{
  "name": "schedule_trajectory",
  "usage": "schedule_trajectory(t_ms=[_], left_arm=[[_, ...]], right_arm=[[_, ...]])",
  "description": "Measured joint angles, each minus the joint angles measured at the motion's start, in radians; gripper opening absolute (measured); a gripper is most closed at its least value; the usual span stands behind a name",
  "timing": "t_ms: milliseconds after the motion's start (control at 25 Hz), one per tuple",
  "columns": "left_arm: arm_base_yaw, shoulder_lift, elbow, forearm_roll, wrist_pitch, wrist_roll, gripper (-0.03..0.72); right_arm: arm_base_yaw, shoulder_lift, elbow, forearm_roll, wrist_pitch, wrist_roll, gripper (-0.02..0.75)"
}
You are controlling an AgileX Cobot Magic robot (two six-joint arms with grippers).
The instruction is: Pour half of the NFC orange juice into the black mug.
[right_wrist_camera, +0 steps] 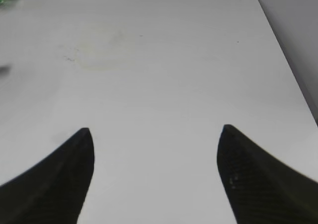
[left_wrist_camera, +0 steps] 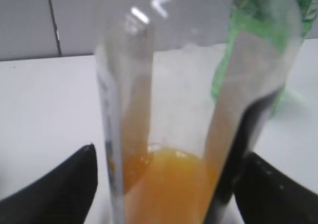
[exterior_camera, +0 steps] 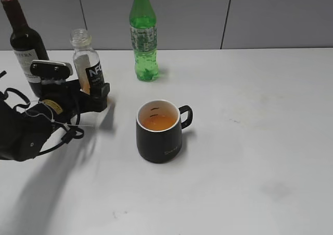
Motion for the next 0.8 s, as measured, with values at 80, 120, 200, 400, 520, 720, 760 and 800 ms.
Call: schedule_trajectory(t_ms=[80,120,200,400,520,720,760,800], left_arm=[[0.0,-0.011,0.047,0.0,-0.035,0.0,0.65],[0.0,-0.021,0.074,0.0,-0.048,0.0,0.65],[0.0,-0.047,0.123,0.0,-0.069,0.0,0.65],[0.0,-0.167,0.245,0.0,-0.05,0.0,0.649],[0.0,-0.292,0.263,-0.001,0.126,0.0,0.648],[0.0,-0.537,0.266,-0.011,0.523,0.0,0.641],[0.0,-0.578,0.266,-0.011,0.607,0.0,0.638],[0.0,-0.626,0.266,-0.011,0.689,0.0,0.636]], right_arm=[[0.0,0.0,0.0,0.0,0.0,0.0,0.585],[0.0,0.0,0.0,0.0,0.0,0.0,0.585],[0.0,0.0,0.0,0.0,0.0,0.0,0.585],[0.0,0.0,0.0,0.0,0.0,0.0,0.585],[0.0,0.0,0.0,0.0,0.0,0.0,0.585],[0.0,0.0,0.0,0.0,0.0,0.0,0.585],[0.0,0.0,0.0,0.0,0.0,0.0,0.585],[0.0,0.0,0.0,0.0,0.0,0.0,0.585]])
